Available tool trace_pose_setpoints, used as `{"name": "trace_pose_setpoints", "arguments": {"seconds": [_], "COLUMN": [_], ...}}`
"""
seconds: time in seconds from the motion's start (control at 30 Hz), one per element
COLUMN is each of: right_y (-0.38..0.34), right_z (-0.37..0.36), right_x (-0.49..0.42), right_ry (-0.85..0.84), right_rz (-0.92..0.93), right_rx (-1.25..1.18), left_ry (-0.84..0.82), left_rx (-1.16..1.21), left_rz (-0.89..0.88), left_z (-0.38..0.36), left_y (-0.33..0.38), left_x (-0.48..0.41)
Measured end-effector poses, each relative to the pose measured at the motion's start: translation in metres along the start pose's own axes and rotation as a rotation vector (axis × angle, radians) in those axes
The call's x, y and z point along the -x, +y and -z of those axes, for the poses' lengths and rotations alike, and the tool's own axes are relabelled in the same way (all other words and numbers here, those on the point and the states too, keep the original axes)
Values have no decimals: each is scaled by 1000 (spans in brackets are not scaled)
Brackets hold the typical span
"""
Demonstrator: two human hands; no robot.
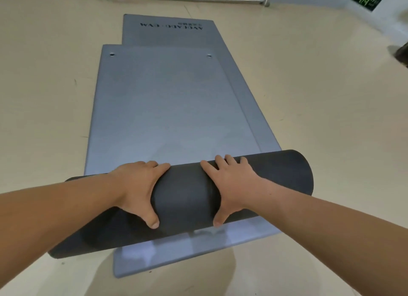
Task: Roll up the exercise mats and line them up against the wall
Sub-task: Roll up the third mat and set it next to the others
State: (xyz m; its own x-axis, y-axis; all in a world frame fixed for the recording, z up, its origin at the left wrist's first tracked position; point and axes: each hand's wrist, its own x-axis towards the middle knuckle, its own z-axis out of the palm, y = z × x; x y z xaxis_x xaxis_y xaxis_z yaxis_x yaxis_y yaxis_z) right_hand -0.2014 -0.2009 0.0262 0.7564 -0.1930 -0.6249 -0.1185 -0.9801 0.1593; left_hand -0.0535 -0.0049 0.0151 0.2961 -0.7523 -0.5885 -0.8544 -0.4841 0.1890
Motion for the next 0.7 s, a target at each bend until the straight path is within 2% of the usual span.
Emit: {"name": "trace_pose_setpoints", "arguments": {"seconds": [0.07, 0.2, 0.33, 0.43, 0.5, 0.6, 0.7], "right_y": [3, 24, 30, 24, 17, 3, -6], "right_z": [-8, 5, 17, 20, 22, 14, -1], "right_x": [-7, -18, -27, -27, -24, -20, -18], "right_ry": [28, 4, 39, 146, 152, 99, 203], "right_rz": [5, 19, 40, 56, 64, 46, 1], "right_rx": [-22, -152, -263, -181, -132, -47, -3], "left_ry": [43, 291, 189, 198, 196, 179, 194], "left_rx": [-21, -230, -293, -293, -282, -284, -225], "left_rz": [4, -23, 110, 178, 203, 157, 79], "left_z": [-6, -28, -55, -64, -59, -39, -10], "left_y": [2, 14, 23, 18, 15, 6, -7], "left_x": [0, 16, 28, 16, 9, 1, -2]}}
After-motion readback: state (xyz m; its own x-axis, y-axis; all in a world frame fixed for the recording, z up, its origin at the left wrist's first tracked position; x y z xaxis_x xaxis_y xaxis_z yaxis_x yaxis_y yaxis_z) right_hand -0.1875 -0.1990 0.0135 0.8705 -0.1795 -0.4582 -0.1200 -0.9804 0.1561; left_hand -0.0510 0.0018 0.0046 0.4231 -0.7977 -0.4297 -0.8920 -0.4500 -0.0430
